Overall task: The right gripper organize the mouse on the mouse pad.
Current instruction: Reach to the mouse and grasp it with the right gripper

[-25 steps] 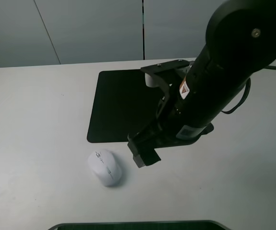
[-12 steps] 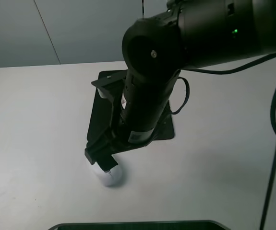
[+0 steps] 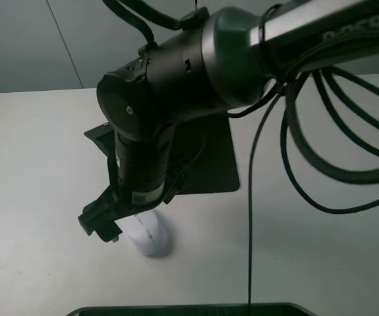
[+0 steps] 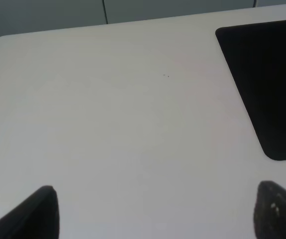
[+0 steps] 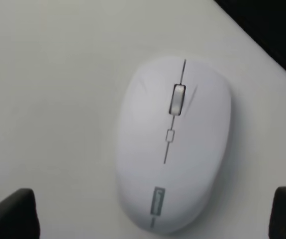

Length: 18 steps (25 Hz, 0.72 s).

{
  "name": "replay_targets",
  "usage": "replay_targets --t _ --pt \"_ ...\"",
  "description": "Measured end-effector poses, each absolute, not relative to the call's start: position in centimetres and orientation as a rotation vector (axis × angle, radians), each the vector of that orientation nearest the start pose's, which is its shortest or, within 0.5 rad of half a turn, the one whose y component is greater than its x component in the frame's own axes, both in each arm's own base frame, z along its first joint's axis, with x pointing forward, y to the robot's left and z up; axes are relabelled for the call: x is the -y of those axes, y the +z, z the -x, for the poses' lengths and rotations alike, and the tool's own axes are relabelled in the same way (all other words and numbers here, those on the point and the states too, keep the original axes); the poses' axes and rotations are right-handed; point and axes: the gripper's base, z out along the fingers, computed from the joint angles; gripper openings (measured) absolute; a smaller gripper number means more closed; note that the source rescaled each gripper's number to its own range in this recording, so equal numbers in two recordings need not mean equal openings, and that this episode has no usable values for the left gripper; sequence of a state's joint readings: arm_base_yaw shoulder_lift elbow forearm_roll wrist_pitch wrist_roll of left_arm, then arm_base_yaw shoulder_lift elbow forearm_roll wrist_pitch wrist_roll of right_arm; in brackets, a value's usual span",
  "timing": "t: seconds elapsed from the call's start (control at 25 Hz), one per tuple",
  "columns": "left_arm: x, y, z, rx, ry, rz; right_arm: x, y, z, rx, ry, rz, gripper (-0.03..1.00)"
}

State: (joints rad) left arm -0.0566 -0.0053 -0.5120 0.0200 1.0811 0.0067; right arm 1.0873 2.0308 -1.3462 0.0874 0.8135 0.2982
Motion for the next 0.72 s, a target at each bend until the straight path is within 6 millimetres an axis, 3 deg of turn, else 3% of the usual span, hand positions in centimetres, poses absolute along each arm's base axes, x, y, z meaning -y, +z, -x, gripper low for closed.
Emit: replay_targets --t 0.28,0.72 --pt "-0.2 27.9 0.8 -2.046 -0.007 -0.063 -36.4 13.0 -18.2 -2.847 0.122 1.079 1.0" --pt "-0.2 27.9 0.8 -2.046 -0.007 -0.063 -37.0 12.9 -18.0 -2.833 0.119 1.021 1.0"
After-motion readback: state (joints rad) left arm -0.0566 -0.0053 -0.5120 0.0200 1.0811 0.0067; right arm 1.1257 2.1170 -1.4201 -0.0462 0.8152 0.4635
